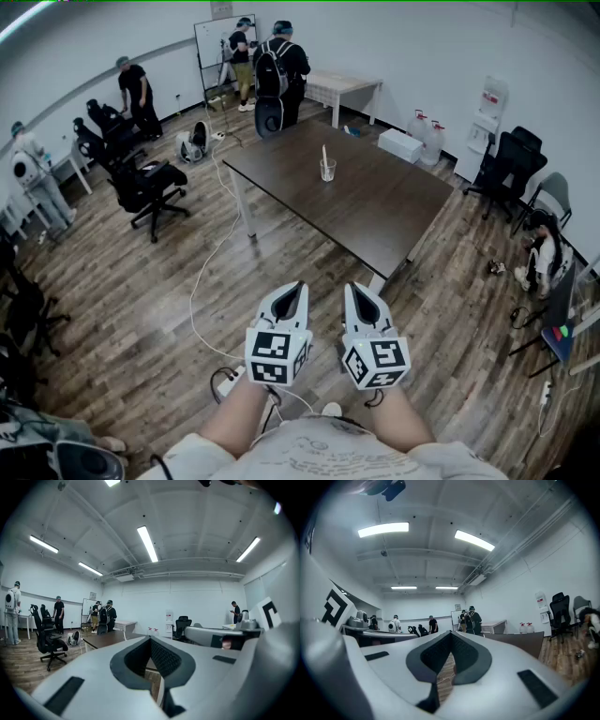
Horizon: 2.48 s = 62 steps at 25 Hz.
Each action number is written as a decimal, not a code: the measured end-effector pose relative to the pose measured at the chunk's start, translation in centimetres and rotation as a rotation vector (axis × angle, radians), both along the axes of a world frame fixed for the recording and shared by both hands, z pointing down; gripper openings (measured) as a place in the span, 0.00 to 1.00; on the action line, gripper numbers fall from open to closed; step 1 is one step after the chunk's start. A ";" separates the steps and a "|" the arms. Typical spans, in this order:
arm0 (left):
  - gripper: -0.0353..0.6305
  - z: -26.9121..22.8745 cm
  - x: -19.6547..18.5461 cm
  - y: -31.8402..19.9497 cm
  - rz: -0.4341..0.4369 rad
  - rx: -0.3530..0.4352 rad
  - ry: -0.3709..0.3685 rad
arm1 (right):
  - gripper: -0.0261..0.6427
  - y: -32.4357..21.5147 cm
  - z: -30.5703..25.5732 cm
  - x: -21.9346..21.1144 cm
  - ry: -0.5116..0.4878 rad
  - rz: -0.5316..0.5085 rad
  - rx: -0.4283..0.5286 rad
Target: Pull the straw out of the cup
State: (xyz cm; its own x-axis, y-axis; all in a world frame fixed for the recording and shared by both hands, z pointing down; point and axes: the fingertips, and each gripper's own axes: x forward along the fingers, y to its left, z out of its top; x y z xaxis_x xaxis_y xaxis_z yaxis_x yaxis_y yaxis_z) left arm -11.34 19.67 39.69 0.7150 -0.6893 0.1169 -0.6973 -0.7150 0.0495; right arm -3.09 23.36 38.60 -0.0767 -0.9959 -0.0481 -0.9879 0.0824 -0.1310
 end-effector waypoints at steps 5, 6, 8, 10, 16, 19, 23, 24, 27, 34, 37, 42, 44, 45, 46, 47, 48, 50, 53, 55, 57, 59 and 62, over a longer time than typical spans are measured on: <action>0.05 0.3 1.3 -1.4 -0.007 -0.018 0.007 | 0.06 -1.3 0.1 1.9 -0.008 0.010 -0.005; 0.05 0.4 1.6 -1.7 -0.009 -0.021 0.008 | 0.06 -1.6 0.2 2.2 -0.011 0.011 -0.005; 0.05 0.4 2.2 -2.2 -0.013 -0.024 0.008 | 0.06 -2.1 0.3 3.1 -0.028 0.015 -0.006; 0.05 0.5 3.0 -2.6 -0.017 -0.023 0.007 | 0.06 -2.7 0.6 4.3 -0.043 0.020 -0.015; 0.05 0.9 5.3 -3.9 -0.034 -0.036 0.006 | 0.06 -4.1 1.0 6.4 -0.062 -0.005 -0.014; 0.05 1.1 6.9 -4.7 -0.046 -0.035 0.002 | 0.06 -5.0 1.3 7.8 -0.067 -0.024 -0.015; 0.05 1.8 9.1 -5.1 -0.062 -0.038 0.000 | 0.06 -5.4 1.9 10.2 -0.060 -0.039 -0.027; 0.05 1.9 9.6 -5.2 -0.066 -0.040 0.001 | 0.06 -5.6 1.9 10.7 -0.055 -0.045 -0.026; 0.05 2.3 10.9 -5.9 -0.071 -0.046 -0.004 | 0.06 -6.3 1.9 12.1 -0.056 -0.053 -0.025; 0.05 2.8 13.1 -7.8 -0.066 -0.044 -0.020 | 0.06 -8.0 2.7 14.3 -0.056 -0.042 -0.037; 0.05 3.3 13.7 -9.4 -0.068 -0.045 -0.018 | 0.06 -9.5 3.3 14.7 -0.048 -0.042 -0.045; 0.05 4.2 14.5 -13.0 -0.060 -0.052 -0.010 | 0.06 -13.1 4.0 15.1 -0.026 -0.039 -0.054; 0.05 4.5 14.8 -15.2 -0.053 -0.055 -0.011 | 0.06 -15.2 4.2 15.3 -0.019 -0.033 -0.057; 0.05 4.7 14.9 -16.3 -0.050 -0.057 -0.012 | 0.06 -16.4 4.4 15.4 -0.017 -0.030 -0.060; 0.05 4.8 15.0 -17.5 -0.046 -0.058 -0.010 | 0.06 -17.6 4.5 15.6 -0.016 -0.028 -0.063; 0.05 4.8 15.1 -18.8 -0.043 -0.059 -0.008 | 0.06 -18.9 4.5 15.7 -0.014 -0.025 -0.064; 0.05 4.8 15.2 -20.1 -0.040 -0.059 -0.004 | 0.06 -20.2 4.5 15.8 -0.010 -0.022 -0.064; 0.05 4.7 15.4 -23.0 -0.038 -0.061 0.011 | 0.06 -23.0 4.3 16.0 0.002 -0.016 -0.063; 0.05 4.7 15.6 -27.8 -0.027 -0.083 0.034 | 0.06 -27.5 4.0 16.1 0.016 -0.008 -0.066; 0.05 4.6 15.9 -30.9 -0.015 -0.096 0.042 | 0.06 -30.5 3.8 16.2 0.023 -0.002 -0.070; 0.05 4.5 16.2 -33.8 -0.002 -0.097 0.041 | 0.06 -33.3 3.8 16.4 0.027 0.007 -0.073; 0.05 4.5 16.6 -36.3 0.010 -0.093 0.034 | 0.06 -35.9 3.9 16.5 0.027 0.014 -0.078; 0.05 4.4 16.9 -39.6 0.027 -0.087 0.022 | 0.06 -39.6 4.2 16.6 0.025 0.022 -0.090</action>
